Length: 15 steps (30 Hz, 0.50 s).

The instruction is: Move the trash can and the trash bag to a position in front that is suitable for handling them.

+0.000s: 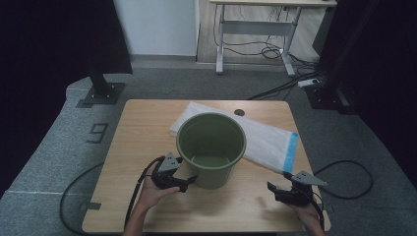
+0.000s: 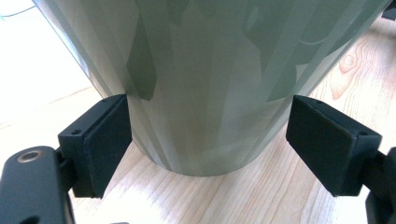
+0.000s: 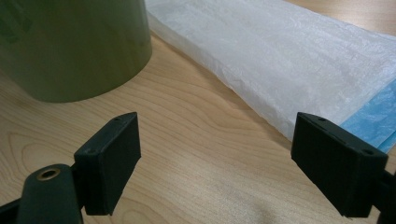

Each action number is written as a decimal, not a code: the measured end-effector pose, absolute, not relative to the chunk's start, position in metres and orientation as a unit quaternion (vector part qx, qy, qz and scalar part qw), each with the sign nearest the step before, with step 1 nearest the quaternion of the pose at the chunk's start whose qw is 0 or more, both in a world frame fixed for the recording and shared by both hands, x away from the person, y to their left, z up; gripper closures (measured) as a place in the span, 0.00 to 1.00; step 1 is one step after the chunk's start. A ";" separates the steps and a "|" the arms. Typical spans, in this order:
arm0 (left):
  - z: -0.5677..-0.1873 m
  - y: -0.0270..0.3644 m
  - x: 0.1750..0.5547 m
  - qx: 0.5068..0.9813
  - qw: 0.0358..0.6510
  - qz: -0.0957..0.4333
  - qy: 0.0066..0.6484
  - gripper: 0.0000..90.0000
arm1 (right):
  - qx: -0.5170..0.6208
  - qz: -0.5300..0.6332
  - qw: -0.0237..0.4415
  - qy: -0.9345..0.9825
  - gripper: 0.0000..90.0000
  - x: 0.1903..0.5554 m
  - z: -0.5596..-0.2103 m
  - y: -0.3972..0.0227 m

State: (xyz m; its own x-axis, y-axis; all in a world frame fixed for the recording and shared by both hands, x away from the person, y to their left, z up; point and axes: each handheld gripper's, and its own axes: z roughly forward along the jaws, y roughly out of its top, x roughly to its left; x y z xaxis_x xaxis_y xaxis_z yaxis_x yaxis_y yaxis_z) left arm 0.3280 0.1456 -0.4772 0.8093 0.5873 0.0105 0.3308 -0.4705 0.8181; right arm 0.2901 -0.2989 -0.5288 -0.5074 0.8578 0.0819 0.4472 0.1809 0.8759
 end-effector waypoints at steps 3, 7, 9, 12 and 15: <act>-0.477 0.143 0.329 0.845 0.436 0.147 0.271 0.16 | 0.444 0.461 0.223 0.735 0.17 0.290 -0.529 -0.299; -0.473 0.146 0.323 0.848 0.421 0.167 0.273 0.16 | 0.445 0.462 0.224 0.734 0.17 0.289 -0.528 -0.300; -0.471 0.154 0.317 0.846 0.418 0.178 0.279 0.16 | 0.444 0.463 0.224 0.734 0.17 0.288 -0.528 -0.300; -0.471 0.169 0.308 0.840 0.418 0.182 0.294 0.16 | 0.444 0.463 0.223 0.734 0.17 0.288 -0.527 -0.300; -0.478 0.185 0.298 0.831 0.419 0.184 0.315 0.16 | 0.442 0.461 0.224 0.736 0.17 0.288 -0.527 -0.297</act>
State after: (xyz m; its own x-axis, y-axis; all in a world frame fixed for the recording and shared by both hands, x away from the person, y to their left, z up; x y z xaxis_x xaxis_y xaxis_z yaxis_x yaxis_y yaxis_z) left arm 0.2983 0.1846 -0.4782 0.7335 0.6784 0.0424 0.3698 -0.4507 0.8125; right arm 0.2883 -0.2970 -0.5273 -0.5096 0.8569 0.0773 0.4437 0.1847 0.8769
